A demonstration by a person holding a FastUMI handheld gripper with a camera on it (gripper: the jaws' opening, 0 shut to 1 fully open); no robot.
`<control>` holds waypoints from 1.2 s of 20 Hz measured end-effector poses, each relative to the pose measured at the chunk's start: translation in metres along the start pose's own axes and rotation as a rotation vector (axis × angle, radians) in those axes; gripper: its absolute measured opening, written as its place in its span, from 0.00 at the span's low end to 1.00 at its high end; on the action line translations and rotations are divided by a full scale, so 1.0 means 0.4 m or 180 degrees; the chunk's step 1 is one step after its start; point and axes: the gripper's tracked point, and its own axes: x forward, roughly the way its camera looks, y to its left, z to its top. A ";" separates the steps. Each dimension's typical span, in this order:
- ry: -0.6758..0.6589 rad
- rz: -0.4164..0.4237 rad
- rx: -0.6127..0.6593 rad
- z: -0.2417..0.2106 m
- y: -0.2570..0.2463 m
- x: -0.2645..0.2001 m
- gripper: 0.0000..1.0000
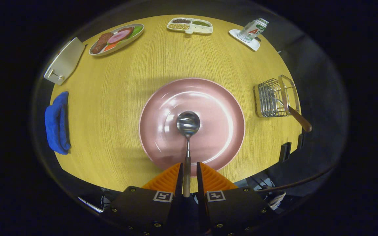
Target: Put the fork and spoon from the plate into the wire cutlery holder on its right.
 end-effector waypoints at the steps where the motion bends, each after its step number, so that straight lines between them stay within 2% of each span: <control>1: 0.0014 0.0003 0.0007 -0.002 0.001 0.009 0.23; 5: 0.0086 0.0006 0.0091 -0.014 -0.002 0.043 0.23; 17: 0.0190 0.0271 0.0262 -0.015 0.016 0.113 0.23; 22: 0.0232 0.0246 0.0308 -0.018 0.010 0.121 0.23; 23: 0.0210 0.0294 0.0350 -0.003 0.013 0.116 0.18; 24: 0.0180 0.0327 0.0376 -0.007 0.020 0.127 0.17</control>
